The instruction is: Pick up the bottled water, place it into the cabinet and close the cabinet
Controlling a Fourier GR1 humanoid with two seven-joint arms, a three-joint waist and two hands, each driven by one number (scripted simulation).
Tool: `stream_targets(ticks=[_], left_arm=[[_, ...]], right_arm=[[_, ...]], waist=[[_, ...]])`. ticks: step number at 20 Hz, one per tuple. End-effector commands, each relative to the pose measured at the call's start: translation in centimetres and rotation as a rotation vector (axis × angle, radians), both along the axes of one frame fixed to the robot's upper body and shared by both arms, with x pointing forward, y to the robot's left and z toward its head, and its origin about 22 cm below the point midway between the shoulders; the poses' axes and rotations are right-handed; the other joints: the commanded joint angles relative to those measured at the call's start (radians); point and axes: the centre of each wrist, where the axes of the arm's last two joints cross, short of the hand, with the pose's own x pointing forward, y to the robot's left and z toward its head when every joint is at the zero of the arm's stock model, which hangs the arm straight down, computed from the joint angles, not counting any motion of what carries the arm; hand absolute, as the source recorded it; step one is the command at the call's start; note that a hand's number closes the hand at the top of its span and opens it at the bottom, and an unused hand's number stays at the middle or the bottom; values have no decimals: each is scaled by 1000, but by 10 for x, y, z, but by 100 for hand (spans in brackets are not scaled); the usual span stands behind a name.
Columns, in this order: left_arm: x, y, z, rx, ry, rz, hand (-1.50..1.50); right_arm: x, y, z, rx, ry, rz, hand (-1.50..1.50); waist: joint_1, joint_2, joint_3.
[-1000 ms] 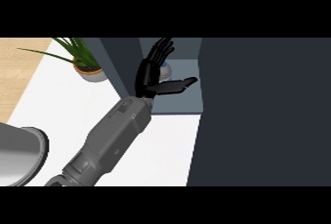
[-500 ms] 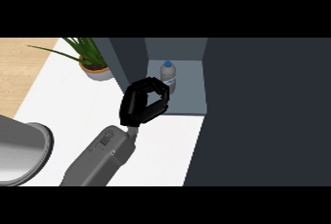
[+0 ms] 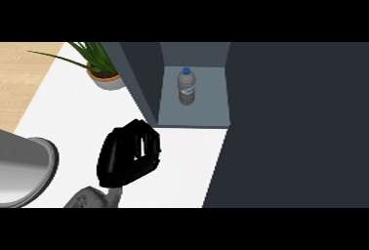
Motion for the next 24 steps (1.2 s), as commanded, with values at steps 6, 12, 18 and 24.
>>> stream_targets(ticks=[6, 12, 18, 24], left_arm=[[-61, 51, 7, 2, -20, 61, 150], [-62, 79, 1, -17, -14, 100, 150], [-85, 101, 11, -21, -15, 74, 150], [-84, 128, 10, 1, -17, 85, 150]], right_arm=[[-15, 43, 22, 37, -6, 127, 150], [-3, 96, 20, 13, -23, 245, 150], [15, 123, 28, -24, -193, 136, 150], [44, 132, 36, 4, -147, 29, 150]], waist=[[-3, 1, -1], [-5, 4, -1], [19, 1, -3], [26, 9, -3]])
